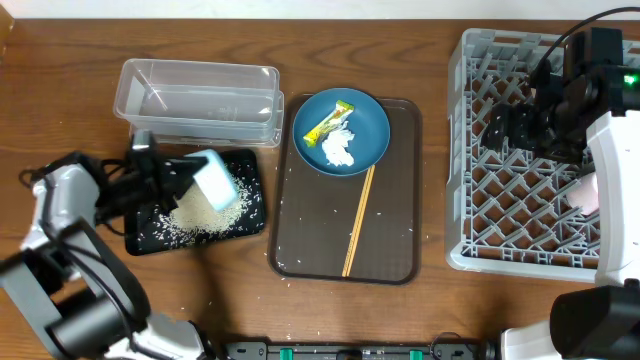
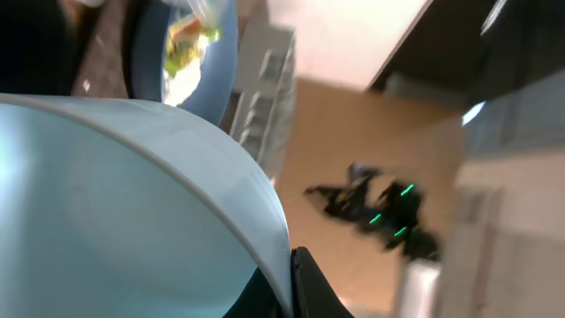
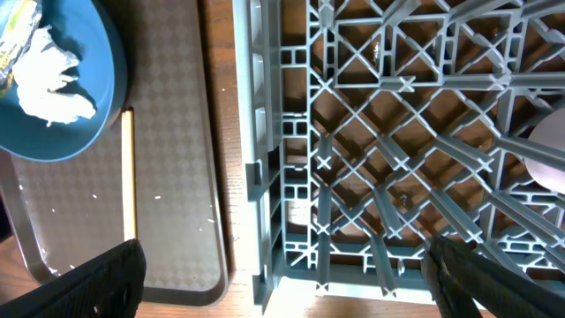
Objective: Sort waste into correct bins and load items into the dishwasher rack
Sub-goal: 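Tip the bowl over the black tray to pour out the rice, then set the emptied bowl back down on the brown tray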
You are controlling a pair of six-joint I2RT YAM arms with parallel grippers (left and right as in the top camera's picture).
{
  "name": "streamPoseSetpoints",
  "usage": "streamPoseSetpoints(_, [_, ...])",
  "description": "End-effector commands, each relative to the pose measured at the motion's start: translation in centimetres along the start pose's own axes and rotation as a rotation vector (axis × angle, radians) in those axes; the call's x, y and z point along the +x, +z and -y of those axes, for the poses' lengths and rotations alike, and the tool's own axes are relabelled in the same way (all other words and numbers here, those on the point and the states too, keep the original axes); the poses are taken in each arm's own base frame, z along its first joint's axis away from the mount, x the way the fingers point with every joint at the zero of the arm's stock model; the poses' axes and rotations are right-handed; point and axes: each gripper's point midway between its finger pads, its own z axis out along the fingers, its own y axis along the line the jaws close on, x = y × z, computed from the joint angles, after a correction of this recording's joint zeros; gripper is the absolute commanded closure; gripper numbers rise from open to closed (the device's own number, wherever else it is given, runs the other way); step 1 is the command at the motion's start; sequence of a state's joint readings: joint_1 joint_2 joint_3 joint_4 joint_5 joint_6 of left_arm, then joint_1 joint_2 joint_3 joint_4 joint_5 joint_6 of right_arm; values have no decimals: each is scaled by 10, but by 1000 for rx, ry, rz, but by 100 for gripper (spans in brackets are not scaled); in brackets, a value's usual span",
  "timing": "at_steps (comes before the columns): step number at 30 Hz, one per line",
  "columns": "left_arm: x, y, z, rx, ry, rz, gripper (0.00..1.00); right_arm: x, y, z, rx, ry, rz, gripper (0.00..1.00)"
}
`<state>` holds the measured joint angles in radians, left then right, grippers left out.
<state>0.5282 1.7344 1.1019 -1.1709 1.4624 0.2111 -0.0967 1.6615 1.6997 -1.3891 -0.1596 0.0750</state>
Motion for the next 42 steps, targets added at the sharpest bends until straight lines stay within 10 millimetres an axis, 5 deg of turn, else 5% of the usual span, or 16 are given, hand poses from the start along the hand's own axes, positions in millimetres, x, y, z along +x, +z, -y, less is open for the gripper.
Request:
streamPoseSetpoints(1, [37, 22, 1, -177, 222, -115, 94, 1, 0, 0, 5, -18, 2, 1])
streamPoseSetpoints(5, [72, 53, -12, -382, 358, -261, 94, 1, 0, -1, 5, -18, 2, 1])
streamPoseSetpoints(15, [121, 135, -69, -877, 659, -411, 94, 1, 0, 0, 5, -18, 2, 1])
streamPoseSetpoints(28, [181, 233, -102, -895, 910, -430, 93, 1, 0, -1, 5, -18, 1, 1])
streamPoseSetpoints(34, [183, 239, -111, -898, 919, -445, 93, 2, 0, -1, 5, -18, 1, 1])
streamPoseSetpoints(36, [180, 238, -109, -913, 931, -425, 86, 2, 0, -1, 5, -18, 1, 1])
streamPoseSetpoints(39, [172, 232, -106, -944, 953, -387, 60, 2, 0, -1, 5, -18, 1, 1])
streamPoseSetpoints(42, [168, 227, -100, -961, 979, -365, 51, 1, 0, 0, 5, -18, 1, 1])
